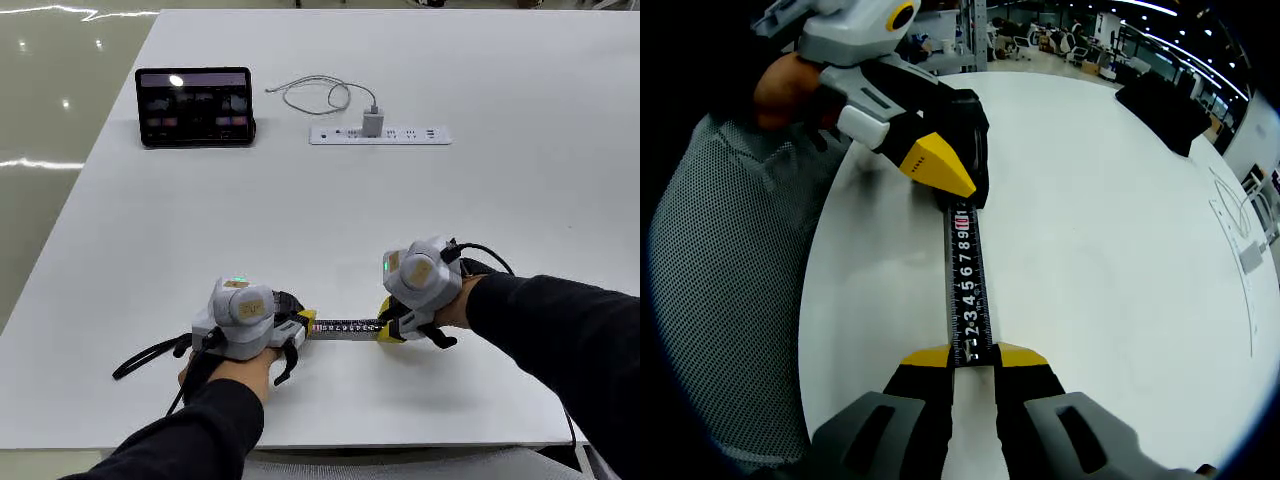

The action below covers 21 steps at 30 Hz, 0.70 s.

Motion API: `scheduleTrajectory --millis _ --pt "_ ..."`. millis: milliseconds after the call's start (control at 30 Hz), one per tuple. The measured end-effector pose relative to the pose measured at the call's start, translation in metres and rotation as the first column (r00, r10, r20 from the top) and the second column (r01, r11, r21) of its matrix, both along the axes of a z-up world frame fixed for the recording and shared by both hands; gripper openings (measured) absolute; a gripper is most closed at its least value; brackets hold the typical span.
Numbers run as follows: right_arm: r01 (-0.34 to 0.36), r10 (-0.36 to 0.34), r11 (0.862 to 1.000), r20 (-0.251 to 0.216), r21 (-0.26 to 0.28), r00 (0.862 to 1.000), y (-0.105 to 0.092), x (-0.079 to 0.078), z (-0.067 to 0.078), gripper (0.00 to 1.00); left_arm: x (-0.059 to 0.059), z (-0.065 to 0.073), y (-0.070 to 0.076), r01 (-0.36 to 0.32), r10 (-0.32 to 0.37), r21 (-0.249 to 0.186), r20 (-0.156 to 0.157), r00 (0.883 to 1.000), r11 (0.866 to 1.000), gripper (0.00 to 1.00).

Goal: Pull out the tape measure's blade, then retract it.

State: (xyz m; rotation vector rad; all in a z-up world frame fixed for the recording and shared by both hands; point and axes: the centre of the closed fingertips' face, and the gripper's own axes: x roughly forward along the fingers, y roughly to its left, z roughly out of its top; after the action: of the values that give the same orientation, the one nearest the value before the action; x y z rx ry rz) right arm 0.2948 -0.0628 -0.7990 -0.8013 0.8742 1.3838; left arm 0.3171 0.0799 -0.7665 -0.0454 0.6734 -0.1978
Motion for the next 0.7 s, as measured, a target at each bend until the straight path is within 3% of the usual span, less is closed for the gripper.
scheduleTrajectory --millis 700 --pt "-0.013 0.013 1.0 0.012 0.006 1.0 0.0067 -0.0009 0.0011 0.11 0.0001 -0.0002 0.0002 -0.002 0.002 -0.002 -0.001 1.0 1.0 0.63"
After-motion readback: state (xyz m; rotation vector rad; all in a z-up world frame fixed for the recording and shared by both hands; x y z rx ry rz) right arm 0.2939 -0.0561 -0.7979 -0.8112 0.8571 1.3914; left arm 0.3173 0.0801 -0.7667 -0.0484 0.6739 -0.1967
